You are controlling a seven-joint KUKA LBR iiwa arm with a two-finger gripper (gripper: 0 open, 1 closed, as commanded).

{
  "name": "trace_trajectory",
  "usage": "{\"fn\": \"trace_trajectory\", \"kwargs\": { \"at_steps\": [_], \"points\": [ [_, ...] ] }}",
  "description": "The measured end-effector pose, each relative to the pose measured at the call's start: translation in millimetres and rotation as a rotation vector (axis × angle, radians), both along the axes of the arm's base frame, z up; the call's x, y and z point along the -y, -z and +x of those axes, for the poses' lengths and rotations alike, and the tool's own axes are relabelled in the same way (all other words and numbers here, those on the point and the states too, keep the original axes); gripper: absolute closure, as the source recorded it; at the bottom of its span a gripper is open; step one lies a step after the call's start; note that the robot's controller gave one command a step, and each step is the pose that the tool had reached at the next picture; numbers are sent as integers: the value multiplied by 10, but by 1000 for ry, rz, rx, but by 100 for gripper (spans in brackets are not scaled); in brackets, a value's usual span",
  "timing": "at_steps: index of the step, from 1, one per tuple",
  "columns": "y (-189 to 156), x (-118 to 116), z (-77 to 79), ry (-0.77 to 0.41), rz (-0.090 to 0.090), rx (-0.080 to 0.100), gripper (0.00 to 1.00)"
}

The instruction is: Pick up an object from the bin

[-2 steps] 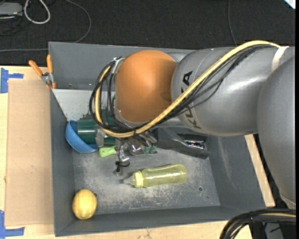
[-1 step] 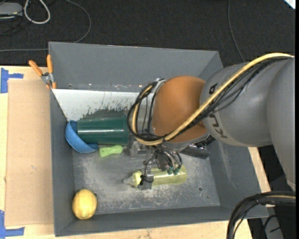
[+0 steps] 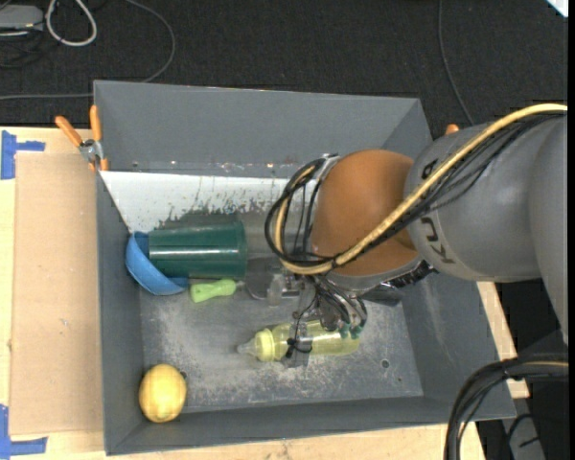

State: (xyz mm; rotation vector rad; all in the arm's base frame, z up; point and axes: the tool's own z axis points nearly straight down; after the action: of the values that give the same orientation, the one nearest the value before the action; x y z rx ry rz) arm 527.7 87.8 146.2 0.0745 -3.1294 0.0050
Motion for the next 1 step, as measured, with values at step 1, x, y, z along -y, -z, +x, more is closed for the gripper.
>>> {"fn": "trace_trajectory", "kwargs": {
  "at_steps": [1],
  "points": [
    [136, -431, 353, -152, 3, -3, 0]
  ]
}}
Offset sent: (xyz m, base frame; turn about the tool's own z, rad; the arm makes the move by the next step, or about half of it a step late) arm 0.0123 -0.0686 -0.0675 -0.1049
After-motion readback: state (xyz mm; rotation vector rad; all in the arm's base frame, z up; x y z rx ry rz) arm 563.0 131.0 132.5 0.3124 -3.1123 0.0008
